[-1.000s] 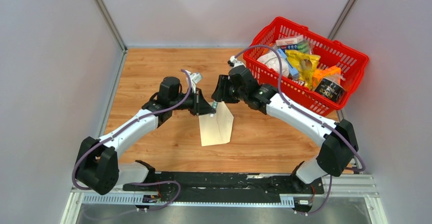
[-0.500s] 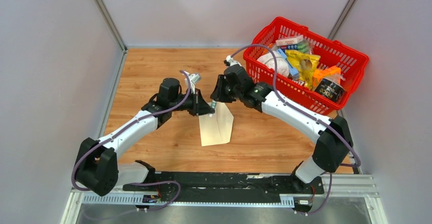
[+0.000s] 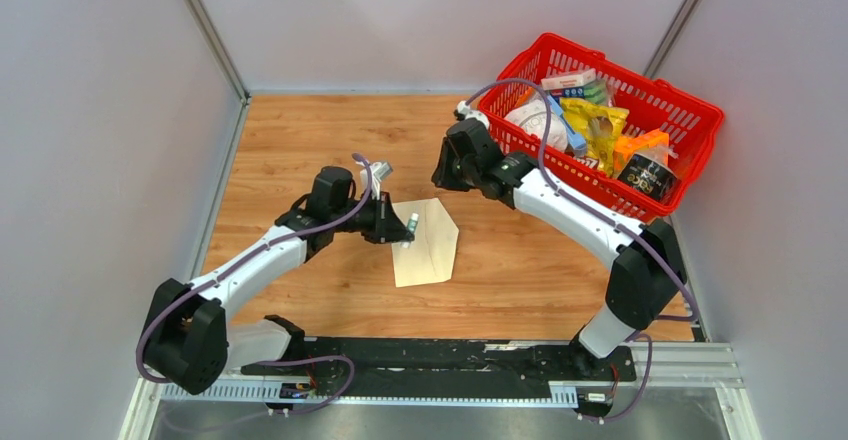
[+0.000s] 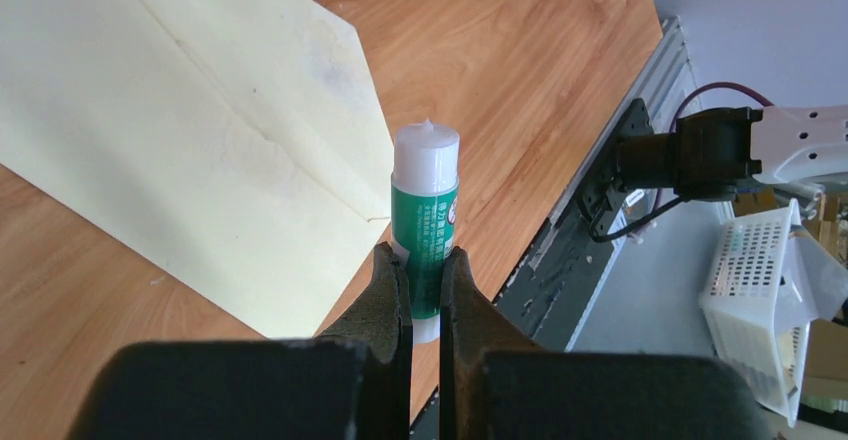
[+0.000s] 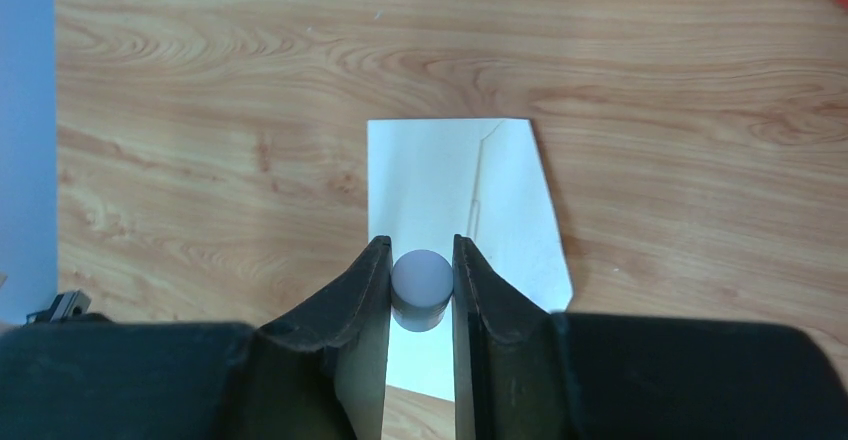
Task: Place the letter into the envelope and seal it
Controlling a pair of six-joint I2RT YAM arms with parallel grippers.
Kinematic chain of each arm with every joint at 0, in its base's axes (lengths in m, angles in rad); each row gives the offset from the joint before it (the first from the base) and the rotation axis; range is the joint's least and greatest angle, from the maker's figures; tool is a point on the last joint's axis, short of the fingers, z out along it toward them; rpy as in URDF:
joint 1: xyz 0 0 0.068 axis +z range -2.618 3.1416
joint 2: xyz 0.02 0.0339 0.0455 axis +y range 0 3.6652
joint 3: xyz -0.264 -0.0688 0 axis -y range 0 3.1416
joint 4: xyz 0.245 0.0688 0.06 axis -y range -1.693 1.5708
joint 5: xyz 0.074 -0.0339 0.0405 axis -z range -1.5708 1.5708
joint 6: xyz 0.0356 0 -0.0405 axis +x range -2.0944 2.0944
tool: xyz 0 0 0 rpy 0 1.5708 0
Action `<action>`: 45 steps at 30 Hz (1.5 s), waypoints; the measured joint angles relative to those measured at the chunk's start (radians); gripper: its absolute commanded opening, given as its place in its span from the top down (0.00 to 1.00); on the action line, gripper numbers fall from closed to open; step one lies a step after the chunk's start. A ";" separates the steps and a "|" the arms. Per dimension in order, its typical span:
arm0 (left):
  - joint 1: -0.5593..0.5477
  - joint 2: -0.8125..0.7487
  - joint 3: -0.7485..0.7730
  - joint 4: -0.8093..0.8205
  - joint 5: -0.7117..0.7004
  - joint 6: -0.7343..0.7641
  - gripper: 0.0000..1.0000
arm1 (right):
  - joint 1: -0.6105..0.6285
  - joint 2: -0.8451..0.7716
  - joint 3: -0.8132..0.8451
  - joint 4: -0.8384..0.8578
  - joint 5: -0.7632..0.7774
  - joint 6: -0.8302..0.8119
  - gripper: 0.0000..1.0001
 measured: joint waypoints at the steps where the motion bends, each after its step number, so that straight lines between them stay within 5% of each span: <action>1: 0.000 0.000 -0.003 -0.007 0.000 0.000 1.00 | -0.011 0.000 -0.001 -0.001 0.011 -0.002 0.85; 19: 0.010 -0.072 0.112 -0.192 -0.376 -0.102 1.00 | -0.015 -0.103 -0.476 -0.076 0.180 -0.003 0.75; 33: 0.026 -0.072 0.157 -0.261 -0.387 -0.104 1.00 | -0.015 -0.093 -0.504 -0.077 0.199 0.001 0.61; 45: 0.026 -0.068 0.157 -0.255 -0.391 -0.116 1.00 | -0.015 -0.086 -0.505 -0.077 0.212 -0.004 0.60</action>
